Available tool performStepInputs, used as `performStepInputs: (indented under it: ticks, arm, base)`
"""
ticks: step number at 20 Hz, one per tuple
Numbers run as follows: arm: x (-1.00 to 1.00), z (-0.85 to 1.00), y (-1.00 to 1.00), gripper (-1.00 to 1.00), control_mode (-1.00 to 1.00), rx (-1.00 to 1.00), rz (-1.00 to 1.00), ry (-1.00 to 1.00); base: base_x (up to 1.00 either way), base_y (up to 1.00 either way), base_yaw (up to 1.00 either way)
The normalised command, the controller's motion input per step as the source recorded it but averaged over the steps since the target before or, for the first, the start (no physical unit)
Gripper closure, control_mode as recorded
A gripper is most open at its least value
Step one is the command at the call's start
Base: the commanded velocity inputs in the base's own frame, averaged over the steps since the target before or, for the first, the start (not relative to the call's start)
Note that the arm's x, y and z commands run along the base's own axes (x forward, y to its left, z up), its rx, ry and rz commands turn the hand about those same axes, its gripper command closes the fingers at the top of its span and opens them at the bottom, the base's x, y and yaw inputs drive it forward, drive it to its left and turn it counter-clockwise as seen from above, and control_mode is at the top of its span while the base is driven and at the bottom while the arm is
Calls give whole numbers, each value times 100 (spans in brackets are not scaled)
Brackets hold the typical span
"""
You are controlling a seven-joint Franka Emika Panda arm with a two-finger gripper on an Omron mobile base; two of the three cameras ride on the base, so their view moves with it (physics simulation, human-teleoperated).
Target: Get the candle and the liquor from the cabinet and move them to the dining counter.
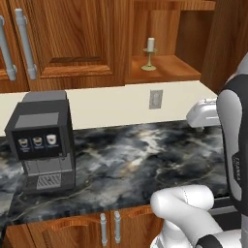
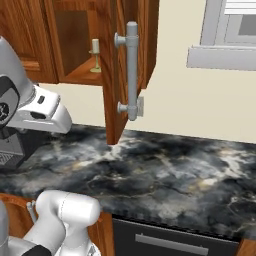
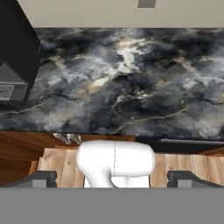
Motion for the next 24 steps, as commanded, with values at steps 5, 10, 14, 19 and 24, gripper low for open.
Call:
performStepInputs:
  ticks: [5, 10, 14, 19, 24]
  arm:
    - [0, 49, -1, -100, -100, 0, 11, -23]
    - [0, 67, -4, -100, -100, 0, 9, -25]
    - [7, 72, -2, -100, -100, 0, 5, -14]
    - [30, 24, 0, -100, -100, 0, 0, -3]
    - [40, 0, -3, -100, -100, 0, 1, -7]
  base:
    - [0, 0, 0]
    - [0, 0, 0]
    - [0, 0, 0]
    - [0, 0, 0]
    - [0, 0, 0]
